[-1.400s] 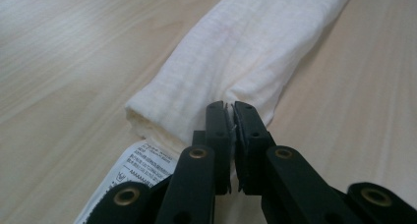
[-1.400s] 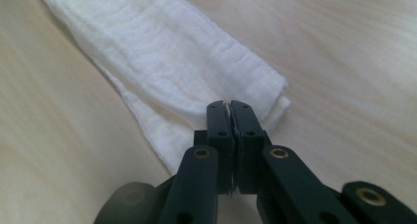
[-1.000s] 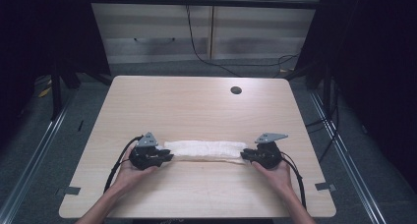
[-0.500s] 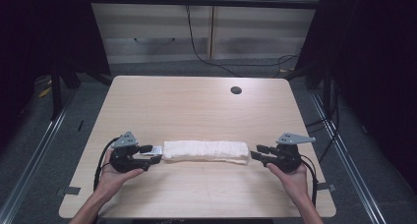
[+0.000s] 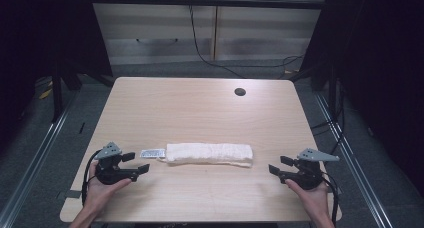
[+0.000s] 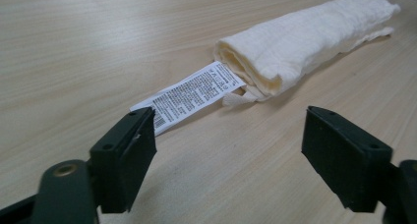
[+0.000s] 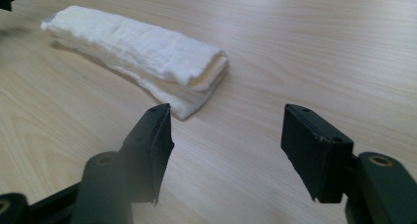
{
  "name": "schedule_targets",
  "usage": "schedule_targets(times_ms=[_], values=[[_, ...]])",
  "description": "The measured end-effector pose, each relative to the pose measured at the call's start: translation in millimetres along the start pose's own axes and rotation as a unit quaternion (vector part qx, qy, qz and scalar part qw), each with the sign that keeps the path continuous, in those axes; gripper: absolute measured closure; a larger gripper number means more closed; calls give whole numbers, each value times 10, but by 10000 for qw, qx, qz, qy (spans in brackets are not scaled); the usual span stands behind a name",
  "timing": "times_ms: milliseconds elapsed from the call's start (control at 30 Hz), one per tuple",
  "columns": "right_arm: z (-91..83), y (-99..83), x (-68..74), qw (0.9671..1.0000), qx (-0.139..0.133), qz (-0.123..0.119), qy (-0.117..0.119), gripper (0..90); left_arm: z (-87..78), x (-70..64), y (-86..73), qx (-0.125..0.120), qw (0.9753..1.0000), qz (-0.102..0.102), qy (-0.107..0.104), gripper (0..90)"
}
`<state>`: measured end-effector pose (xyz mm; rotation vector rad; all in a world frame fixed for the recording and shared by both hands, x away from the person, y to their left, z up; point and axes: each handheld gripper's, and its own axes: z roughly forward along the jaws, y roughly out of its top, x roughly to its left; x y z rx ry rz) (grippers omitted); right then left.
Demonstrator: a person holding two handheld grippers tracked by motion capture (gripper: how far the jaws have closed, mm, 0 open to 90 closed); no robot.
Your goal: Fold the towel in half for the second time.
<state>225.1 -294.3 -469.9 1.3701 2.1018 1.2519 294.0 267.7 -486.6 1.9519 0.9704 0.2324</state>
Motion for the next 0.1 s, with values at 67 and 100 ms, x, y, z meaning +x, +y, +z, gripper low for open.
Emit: schedule_targets(times_ms=[67, 100], values=[[-16, -44, -30, 9999, -15, 40, -147, 335, 4, 13, -7, 65, 10000, -18, 54, 160], [-18, -62, -53, 9999, 1, 55, -163, 324, 10, 8, -12, 100, 9999, -19, 78, 160]])
